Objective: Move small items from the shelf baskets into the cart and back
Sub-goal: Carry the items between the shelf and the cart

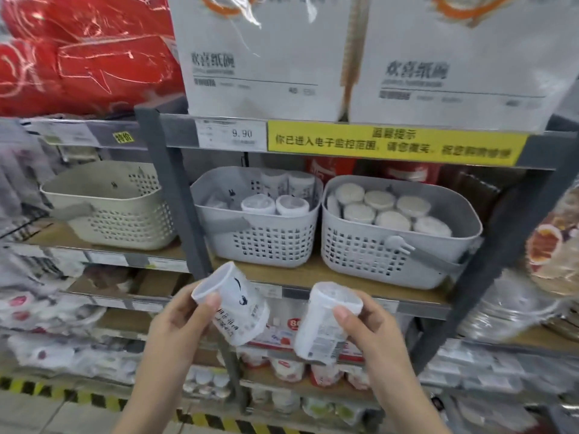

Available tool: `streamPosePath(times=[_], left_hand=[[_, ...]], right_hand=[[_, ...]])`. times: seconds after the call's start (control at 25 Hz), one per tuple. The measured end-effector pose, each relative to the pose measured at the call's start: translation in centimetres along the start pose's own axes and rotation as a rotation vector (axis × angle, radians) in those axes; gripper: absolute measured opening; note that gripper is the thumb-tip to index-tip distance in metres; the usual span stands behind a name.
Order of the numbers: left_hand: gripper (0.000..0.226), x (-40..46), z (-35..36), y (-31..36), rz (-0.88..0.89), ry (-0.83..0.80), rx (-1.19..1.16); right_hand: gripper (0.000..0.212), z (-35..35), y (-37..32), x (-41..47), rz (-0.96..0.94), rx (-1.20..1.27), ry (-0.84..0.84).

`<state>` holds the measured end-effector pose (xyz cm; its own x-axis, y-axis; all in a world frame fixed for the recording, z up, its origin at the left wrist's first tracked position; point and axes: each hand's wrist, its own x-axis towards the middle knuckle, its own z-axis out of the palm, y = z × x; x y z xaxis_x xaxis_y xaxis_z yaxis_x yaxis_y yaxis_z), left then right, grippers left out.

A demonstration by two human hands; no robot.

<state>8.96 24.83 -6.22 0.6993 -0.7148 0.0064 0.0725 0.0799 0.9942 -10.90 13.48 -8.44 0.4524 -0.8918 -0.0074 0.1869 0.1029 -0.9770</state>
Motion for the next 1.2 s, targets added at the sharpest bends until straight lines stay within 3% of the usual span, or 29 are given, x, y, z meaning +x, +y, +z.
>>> streamPosePath(times=[0.12, 0.28, 0.48, 0.56, 0.68, 0.76, 0.88, 1.04, 1.2], left_hand=[[0.021, 3.4, 1.1, 1.6, 0.034, -0.037, -0.076], [0.039, 8.3, 3.4, 3.7, 0.091, -0.061, -0.165], [0.032, 13.9, 4.5, 5.2, 0.176, 0.008, -0.158], [0.020, 15.8, 5.0, 5.2, 0.201, 0.028, -0.139], [0.017, 18.5, 5.6, 4.9, 0.255, 0.048, -0.047], [0.026, 19.9, 5.9, 4.8, 0.277, 0.041, 0.018], [0.019, 21.7, 6.1, 5.0, 0.314, 0.017, 0.104], [0.023, 23.4, 5.5, 4.8, 0.385, -0.175, 0.235], [0.028, 25.0, 5.5, 3.7, 0.343, -0.339, 0.353]], right_hand=[[0.031, 0.9, -1.9, 2.9, -0.058, 0.059, 0.122], [0.038, 2.1, -4.3, 7.8, -0.111, 0.161, 0.199], [0.024, 3.9, -5.9, 13.7, -0.177, 0.287, 0.187], [0.029, 4.2, -6.0, 15.6, -0.211, 0.289, 0.187], [0.045, 4.1, -6.1, 18.0, -0.263, 0.189, 0.218], [0.043, 4.3, -6.1, 19.1, -0.325, 0.105, 0.243], [0.026, 4.8, -6.3, 20.4, -0.417, 0.002, 0.267], [0.013, 5.5, -5.8, 21.6, -0.440, -0.253, 0.343], [0.021, 5.9, -5.2, 22.0, -0.436, -0.611, 0.307]])
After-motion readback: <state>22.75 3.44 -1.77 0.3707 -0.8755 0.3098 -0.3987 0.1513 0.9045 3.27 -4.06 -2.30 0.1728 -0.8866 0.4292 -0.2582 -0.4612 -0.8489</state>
